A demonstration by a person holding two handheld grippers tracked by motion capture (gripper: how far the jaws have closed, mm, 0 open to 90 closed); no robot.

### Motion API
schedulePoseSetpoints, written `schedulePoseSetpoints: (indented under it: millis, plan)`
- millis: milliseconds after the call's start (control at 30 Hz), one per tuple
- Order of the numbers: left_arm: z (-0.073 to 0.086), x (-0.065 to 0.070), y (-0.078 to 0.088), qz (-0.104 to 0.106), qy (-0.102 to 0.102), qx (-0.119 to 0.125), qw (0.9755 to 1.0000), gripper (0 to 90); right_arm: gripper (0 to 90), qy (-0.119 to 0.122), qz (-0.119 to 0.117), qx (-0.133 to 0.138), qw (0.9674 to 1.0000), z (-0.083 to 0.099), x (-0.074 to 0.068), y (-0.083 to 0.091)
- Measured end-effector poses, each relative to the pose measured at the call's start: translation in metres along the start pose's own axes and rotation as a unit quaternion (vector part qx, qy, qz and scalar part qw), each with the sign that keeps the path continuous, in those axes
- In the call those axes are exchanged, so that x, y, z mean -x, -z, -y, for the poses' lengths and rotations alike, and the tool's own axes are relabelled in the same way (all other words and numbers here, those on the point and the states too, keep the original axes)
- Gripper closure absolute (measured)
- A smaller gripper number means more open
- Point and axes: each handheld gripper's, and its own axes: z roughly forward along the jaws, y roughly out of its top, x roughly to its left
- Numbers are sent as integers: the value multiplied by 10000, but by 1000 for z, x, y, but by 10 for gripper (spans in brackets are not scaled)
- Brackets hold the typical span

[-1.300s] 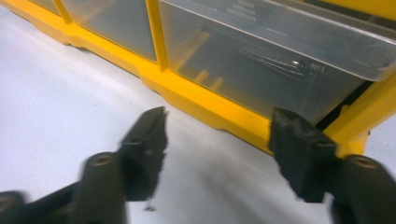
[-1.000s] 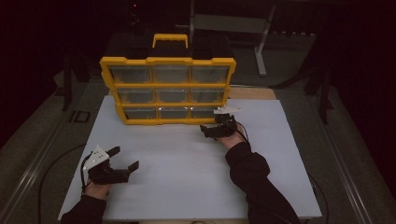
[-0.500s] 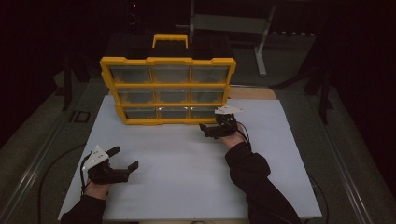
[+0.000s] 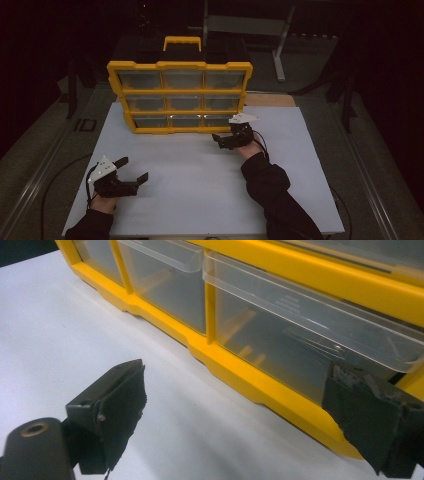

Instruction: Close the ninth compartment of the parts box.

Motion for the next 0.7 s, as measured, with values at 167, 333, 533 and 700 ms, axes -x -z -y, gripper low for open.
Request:
schedulePoseSetpoints:
  millis: [167,333,533,700]
  plan:
    - [0,1,0,14,-9,-9,10000,0,106,23,-41,55,10000,-3,-1,4]
    - [1,1,3,17,1,10,10000,0,106,37,-93,123,9999,-7,0,11]
    - [1,1,4,40,9,12,10000,0,106,132,-211,211,9995,-13,-2,24]
    - [1,1,3,63,8,2,10000,0,106,142,-291,279,9991,-15,-3,32]
